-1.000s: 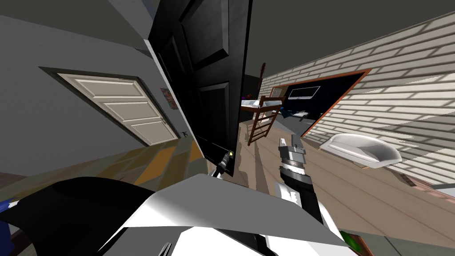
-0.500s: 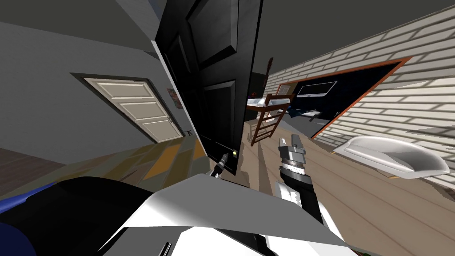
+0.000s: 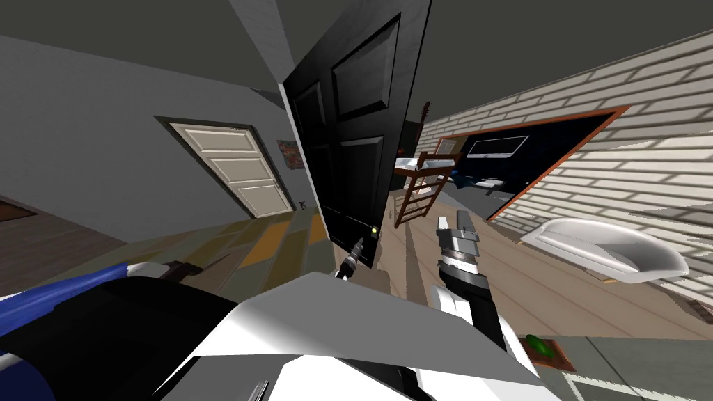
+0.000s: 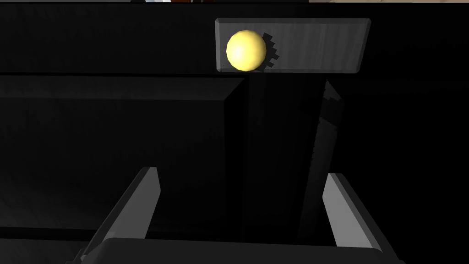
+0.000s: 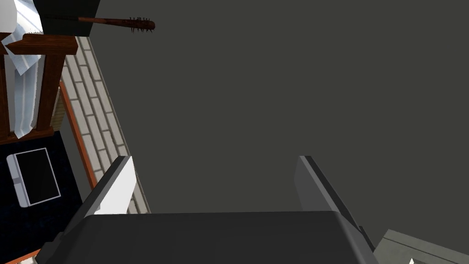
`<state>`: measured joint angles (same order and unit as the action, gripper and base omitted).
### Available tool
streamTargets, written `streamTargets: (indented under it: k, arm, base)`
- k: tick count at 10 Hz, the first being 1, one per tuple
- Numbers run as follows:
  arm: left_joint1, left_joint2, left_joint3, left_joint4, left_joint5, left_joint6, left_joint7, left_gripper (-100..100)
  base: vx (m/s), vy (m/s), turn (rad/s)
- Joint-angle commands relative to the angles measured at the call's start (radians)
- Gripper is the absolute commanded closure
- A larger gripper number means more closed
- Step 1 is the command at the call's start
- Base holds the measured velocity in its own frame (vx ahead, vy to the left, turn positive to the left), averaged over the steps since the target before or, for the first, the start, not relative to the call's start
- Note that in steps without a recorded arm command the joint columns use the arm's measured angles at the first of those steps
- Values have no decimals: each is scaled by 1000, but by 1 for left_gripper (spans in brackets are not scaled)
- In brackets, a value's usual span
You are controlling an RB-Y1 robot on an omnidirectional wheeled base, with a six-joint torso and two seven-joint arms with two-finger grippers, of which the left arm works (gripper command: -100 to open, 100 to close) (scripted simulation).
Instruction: Push the door open
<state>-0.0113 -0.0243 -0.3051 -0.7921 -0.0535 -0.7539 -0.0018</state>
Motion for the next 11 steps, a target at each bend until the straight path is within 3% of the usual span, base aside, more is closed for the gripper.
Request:
streamTargets:
  k: [1, 2, 5, 7, 10, 11]
  arm:
    - [0, 0, 0, 0, 0, 0, 0, -100]
    - [1, 27, 1, 0, 1, -2, -5, -100]
    - [-1, 49, 6, 5, 2, -8, -12, -100]
    - [-3, 38, 9, 8, 3, -13, -18, -100]
    - [-5, -14, 14, 12, 4, -18, -25, -100]
    - [0, 1, 14, 8, 5, -17, -21, -100]
  base:
    - [-73, -29, 2]
    - [96, -25, -18]
    - [221, -32, -17]
    - [216, -97, -14]
    - [153, -130, -9]
    - [39, -54, 31]
